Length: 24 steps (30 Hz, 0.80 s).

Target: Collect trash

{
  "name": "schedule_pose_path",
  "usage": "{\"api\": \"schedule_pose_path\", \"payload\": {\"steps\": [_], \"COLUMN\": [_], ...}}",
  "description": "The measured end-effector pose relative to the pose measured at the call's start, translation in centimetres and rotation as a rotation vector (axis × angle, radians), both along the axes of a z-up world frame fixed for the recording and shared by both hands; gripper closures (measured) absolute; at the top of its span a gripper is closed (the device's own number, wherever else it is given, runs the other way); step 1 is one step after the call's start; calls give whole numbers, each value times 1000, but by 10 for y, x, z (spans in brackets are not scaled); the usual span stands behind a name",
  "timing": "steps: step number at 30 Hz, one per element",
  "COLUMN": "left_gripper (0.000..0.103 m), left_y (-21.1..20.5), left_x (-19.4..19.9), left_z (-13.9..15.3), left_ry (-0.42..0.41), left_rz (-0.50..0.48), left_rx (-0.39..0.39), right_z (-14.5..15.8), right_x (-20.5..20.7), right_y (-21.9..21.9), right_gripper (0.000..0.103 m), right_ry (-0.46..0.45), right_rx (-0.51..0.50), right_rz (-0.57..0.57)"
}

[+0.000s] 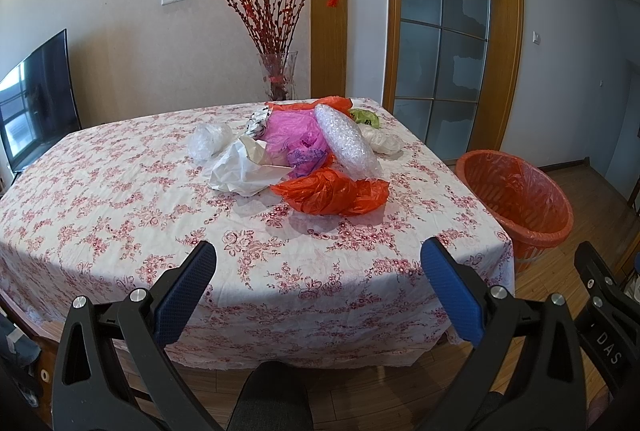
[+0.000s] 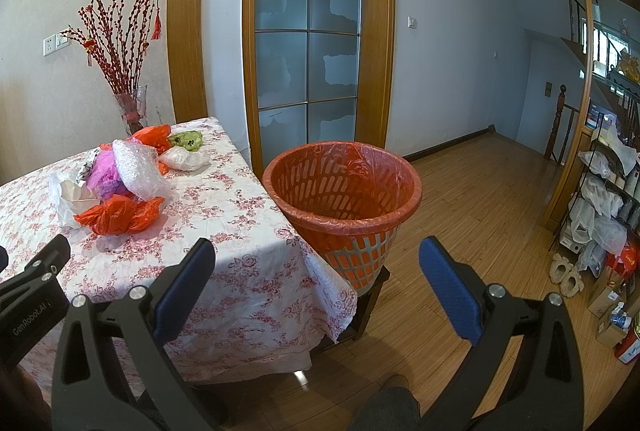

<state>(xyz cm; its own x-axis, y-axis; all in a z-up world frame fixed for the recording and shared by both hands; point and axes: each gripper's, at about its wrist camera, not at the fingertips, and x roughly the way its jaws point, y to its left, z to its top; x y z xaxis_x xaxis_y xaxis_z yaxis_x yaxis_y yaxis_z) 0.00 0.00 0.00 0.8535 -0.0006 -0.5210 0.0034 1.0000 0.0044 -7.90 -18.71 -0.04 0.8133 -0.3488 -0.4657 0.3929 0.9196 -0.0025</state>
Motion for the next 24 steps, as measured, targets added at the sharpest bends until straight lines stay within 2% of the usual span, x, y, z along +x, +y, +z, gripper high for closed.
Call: {"api": "schedule_pose_path", "payload": {"steps": [24], "left_gripper": [2], "left_y": [-1], "left_x": [-3], "left_z": [0], "left_ry": [5], "left_rz": [-2], "left_rx": [-1], "right_z": [-1], "right_x": [3], "right_y": [2], "right_gripper": [4], "right_ry": [3], "right_rx": [0], "right_rz": [0]}}
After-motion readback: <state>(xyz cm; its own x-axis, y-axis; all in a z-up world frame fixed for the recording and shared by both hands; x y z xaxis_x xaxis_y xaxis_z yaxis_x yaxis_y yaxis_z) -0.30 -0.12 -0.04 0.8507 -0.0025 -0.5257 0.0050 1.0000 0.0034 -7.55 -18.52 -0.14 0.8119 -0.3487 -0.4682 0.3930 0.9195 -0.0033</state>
